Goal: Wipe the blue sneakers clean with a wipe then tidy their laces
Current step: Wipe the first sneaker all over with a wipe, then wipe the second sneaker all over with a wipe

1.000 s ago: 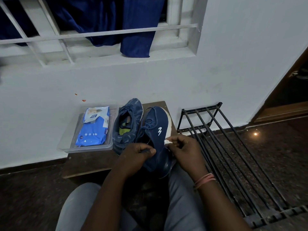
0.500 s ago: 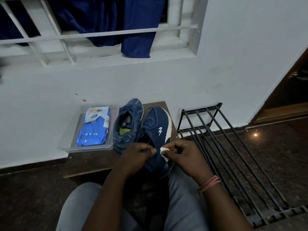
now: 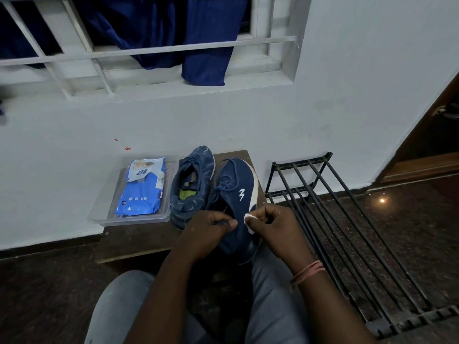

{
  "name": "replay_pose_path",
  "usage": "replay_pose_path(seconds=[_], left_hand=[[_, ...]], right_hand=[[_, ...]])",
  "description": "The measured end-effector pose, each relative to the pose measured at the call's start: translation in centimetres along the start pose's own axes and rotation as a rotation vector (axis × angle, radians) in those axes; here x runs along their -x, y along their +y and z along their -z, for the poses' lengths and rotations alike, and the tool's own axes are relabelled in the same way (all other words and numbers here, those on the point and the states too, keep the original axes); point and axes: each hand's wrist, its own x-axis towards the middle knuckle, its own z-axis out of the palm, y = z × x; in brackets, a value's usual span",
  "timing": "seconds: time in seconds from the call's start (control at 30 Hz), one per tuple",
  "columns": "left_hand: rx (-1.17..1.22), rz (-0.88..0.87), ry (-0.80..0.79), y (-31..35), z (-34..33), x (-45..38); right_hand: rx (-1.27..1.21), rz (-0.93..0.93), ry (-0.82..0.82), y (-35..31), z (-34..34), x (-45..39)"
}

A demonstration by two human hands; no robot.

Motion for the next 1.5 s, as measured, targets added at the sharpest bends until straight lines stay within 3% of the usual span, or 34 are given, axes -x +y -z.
replay_pose_path(seconds=[0.13,0.3,0.53,0.63,0.73,0.87,1.0,1.1,1.2,1.33,1.5], left_hand=[[-0.002,0.012,0.002,0.0,0.2,0.0],[-0.007,-0.008,0.021,0.6,-0.5,0.0],[-0.055,-0.113,0.021,1.5,-1.3,-0.2],[0.138,-0.081,0.211,2.5,-2.0,-0.4],[0.06,0.009,0.515,2.1,-2.4,-1.3],[-0.032,0.164,0.419,1.8,-2.4,-2.1],[-0.049,0.193,0.408,1.9,-1.9,-2.7],[-0.086,0.141,0.417,2.1,-1.7,-3.0],[-0.1,0.084,0.428,2.4,-1.7,-3.2],[-0.059,0.012,0.465,3.5,-1.5,-4.5],[-0.039,0.03,0.432,5.1,-0.3,-7.8]], right_hand=[[-0.015,-0.022,-0.111,-0.4,0.3,0.3],[-0.021,-0.048,0.143,0.6,-0.2,-0.2],[-0.013,-0.03,0.233,1.4,-0.3,-0.7],[-0.02,-0.057,0.274,2.1,0.0,-0.8],[-0.052,-0.09,0.301,2.4,0.1,-0.8],[-0.016,-0.114,0.3,2.5,0.3,-1.1],[0.056,-0.167,0.241,1.8,0.2,-1.6],[0.066,-0.269,0.098,0.8,-0.3,-2.2],[0.221,-0.212,0.031,0.3,-0.6,-3.4],[0.42,-0.143,0.085,-0.4,-0.3,-6.5],[0.494,-0.119,0.087,-1.4,0.1,-11.8]])
